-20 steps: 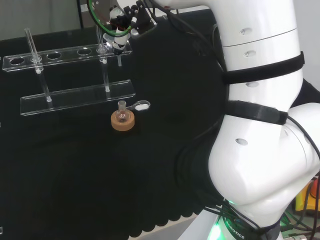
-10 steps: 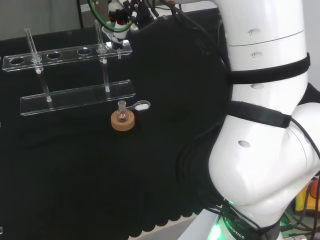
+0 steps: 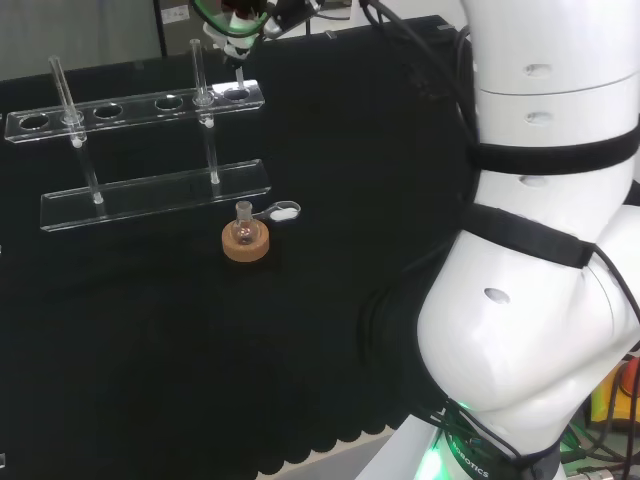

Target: Pick up the funnel from the transparent funnel stand.

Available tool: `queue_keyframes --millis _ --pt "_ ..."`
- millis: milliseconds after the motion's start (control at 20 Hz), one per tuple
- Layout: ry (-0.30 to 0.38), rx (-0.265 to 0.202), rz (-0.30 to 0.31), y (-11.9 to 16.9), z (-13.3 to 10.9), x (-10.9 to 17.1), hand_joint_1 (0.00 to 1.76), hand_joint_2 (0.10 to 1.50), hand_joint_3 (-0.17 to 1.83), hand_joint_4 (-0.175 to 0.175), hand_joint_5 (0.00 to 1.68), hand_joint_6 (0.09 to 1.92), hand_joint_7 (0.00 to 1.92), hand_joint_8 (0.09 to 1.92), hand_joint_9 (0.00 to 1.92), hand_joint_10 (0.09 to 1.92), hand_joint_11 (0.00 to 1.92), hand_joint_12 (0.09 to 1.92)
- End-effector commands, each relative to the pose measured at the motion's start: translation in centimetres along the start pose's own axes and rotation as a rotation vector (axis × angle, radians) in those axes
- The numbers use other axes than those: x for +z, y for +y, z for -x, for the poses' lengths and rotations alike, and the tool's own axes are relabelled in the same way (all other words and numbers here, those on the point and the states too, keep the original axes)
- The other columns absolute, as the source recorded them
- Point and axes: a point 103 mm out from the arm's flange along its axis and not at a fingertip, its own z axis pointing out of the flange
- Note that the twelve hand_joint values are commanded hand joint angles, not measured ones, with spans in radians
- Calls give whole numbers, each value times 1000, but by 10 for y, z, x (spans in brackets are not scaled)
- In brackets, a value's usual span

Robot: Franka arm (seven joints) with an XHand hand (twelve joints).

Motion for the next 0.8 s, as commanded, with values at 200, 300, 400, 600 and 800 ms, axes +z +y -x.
queue_keyframes --millis 200,300,400,600,800 --pt "-12 73 50 -73 23 -34 858 656 588 -23 669 1004 295 733 868 610 314 1378" --pt "-14 90 56 -94 21 -39 859 655 589 -24 670 1004 299 734 882 611 324 1374" --pt "-8 94 56 -110 21 -39 861 653 592 -24 671 1004 303 732 890 604 334 1363" --pt "1 96 65 -139 18 -37 862 652 595 -25 673 1004 311 732 896 599 346 1357" --pt "6 93 65 -171 6 -30 862 651 596 -24 674 1004 316 732 898 597 352 1354"
